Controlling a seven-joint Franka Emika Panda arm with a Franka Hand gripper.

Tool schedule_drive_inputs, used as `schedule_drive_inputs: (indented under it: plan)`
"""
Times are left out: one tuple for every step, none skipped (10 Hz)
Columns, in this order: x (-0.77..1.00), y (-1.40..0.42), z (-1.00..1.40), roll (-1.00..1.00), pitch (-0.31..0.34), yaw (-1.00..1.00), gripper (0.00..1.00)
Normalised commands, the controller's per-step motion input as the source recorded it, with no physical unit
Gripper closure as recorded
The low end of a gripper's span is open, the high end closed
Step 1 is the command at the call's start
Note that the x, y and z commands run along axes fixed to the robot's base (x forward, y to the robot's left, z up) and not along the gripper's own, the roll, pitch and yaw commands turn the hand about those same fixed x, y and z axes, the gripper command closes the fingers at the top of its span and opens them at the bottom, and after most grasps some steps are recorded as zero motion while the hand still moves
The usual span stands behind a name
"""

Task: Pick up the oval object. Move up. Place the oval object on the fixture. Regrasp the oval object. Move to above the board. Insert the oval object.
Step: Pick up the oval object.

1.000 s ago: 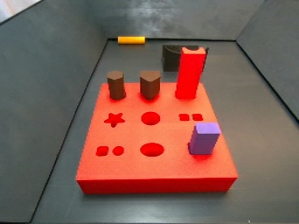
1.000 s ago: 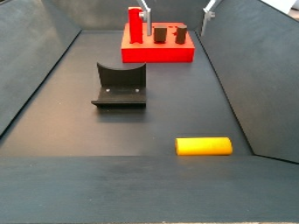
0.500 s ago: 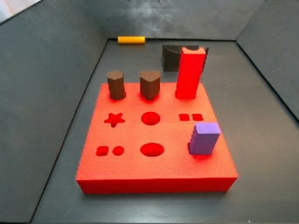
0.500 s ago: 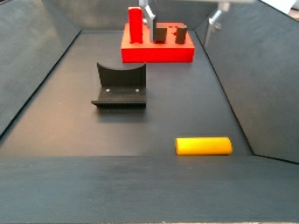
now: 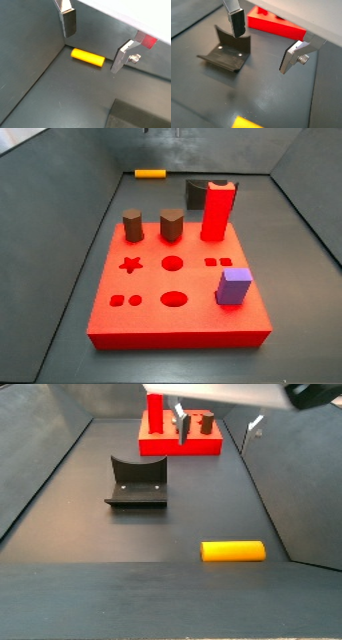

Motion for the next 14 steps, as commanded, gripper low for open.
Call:
schedule_drive_inputs:
  plan:
    - [0.00,-0.04,-0.20,-0.27,-0.220,-0.79,0.00]
    - [0.00,-0.04,-0.10,-0.33,-0.234,-0.73,0.00]
    - [0.00,-0.02,-0.04,-0.38,-0.223,-0.69,0.00]
    - [0.00,0.00,-0.11,-0.39,-0.151,-0.66,0.00]
    - [0.15,0.00,-0.17,-0.36,-0.093,-0.64,0.00]
    - [0.24,0.00,-0.24,-0.33,-0.047,-0.63,0.00]
    - [0.30,0.00,-0.29,-0.30,-0.001,-0.63,0.00]
    - [0.30,0.00,-0.28,-0.29,-0.001,-0.63,0.00]
    - [0.30,0.00,-0.27,-0.29,-0.004,-0.63,0.00]
    - [0.30,0.00,-0.25,-0.31,-0.019,-0.63,0.00]
    - [0.31,0.01,-0.25,-0.36,-0.007,-0.59,0.00]
    - [0.31,0.03,-0.25,-0.38,-0.010,-0.58,0.00]
    - [0.27,0.00,-0.13,-0.39,-0.110,-0.59,0.00]
    - [0.23,0.00,-0.04,-0.45,-0.160,-0.57,0.00]
